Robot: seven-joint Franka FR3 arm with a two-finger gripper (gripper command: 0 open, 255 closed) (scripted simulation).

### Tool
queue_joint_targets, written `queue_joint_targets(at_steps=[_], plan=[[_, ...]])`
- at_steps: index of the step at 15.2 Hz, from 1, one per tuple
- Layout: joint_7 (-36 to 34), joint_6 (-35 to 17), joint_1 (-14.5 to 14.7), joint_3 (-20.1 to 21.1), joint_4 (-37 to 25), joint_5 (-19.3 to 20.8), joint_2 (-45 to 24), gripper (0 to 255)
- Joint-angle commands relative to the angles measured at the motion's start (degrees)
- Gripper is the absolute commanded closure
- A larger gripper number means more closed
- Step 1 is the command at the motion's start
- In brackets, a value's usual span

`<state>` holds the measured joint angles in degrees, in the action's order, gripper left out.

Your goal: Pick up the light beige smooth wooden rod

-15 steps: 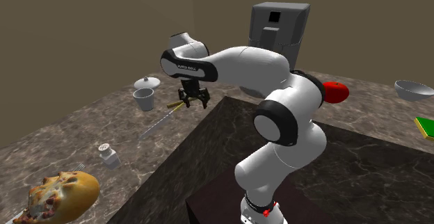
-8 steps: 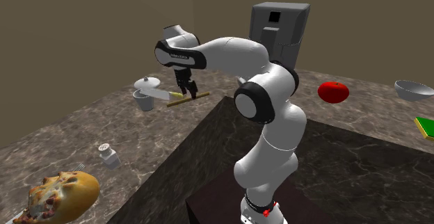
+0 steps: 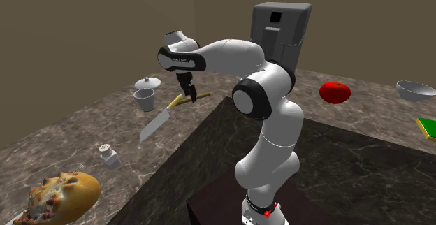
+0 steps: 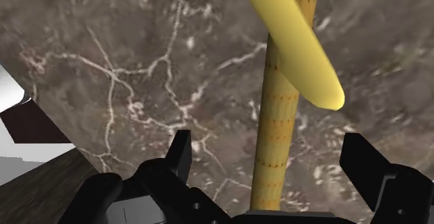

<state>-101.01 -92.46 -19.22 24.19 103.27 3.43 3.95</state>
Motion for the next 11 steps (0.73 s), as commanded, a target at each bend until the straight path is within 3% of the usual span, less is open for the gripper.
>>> queue_joint_targets(at_steps=[1, 3, 4, 11], plan=[[-0.1, -1.2, 0.0, 0.0, 1.4, -0.1, 0.2, 0], [-0.1, -1.2, 0.0, 0.0, 1.4, -0.1, 0.2, 0], [-0.1, -1.2, 0.0, 0.0, 1.5, -0.1, 0.3, 255], [-0.1, -1.1, 0.0, 0.0, 1.3, -0.1, 0.2, 255]])
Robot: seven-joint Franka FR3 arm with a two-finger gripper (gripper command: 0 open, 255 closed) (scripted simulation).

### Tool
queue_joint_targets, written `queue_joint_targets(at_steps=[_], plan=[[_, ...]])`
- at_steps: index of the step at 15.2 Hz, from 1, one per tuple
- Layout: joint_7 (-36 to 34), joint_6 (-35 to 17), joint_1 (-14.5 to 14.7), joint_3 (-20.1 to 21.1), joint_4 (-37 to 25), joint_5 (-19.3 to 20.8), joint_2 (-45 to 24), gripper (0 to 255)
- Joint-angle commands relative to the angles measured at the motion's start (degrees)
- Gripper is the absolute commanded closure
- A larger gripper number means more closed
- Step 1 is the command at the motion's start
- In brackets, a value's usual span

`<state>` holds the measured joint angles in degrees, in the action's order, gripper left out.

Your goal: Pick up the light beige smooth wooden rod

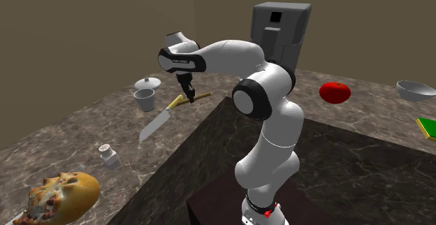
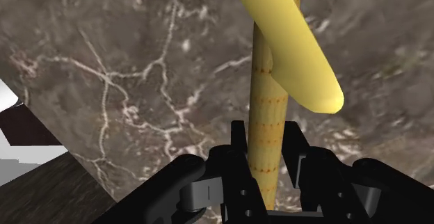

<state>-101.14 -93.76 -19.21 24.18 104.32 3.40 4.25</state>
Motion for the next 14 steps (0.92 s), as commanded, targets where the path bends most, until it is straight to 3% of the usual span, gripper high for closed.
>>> queue_joint_targets(at_steps=[1, 14], plan=[[0.0, 0.1, 0.0, 0.0, 0.2, 0.0, -0.2, 255], [0.3, 9.6, 0.1, 0.2, -10.3, 0.4, -1.4, 255]])
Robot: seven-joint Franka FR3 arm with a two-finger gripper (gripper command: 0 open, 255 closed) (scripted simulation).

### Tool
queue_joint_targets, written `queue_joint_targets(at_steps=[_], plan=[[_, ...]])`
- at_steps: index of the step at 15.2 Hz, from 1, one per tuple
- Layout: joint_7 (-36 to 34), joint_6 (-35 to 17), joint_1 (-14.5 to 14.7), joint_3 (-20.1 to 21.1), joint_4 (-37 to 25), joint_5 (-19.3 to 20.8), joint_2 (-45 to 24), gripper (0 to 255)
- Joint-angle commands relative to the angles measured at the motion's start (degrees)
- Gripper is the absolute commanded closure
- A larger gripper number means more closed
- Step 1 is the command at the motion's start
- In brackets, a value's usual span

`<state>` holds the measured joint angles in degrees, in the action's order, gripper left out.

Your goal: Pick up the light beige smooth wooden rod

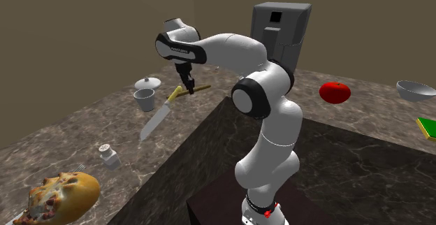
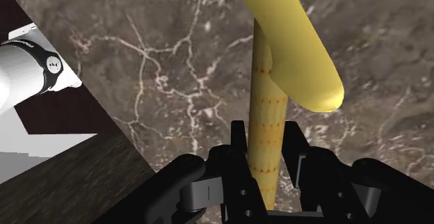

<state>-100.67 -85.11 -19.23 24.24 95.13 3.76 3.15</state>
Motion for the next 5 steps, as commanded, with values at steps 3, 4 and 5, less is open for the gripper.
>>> queue_joint_targets(at_steps=[3, 4, 5], plan=[[-0.2, 3.4, 0.2, 0.2, -4.3, 0.4, -1.0, 255], [-0.2, 3.5, 0.2, 0.2, -4.4, 0.4, -1.0, 255], [-0.2, 3.5, 0.2, 0.2, -4.4, 0.4, -1.0, 255]])
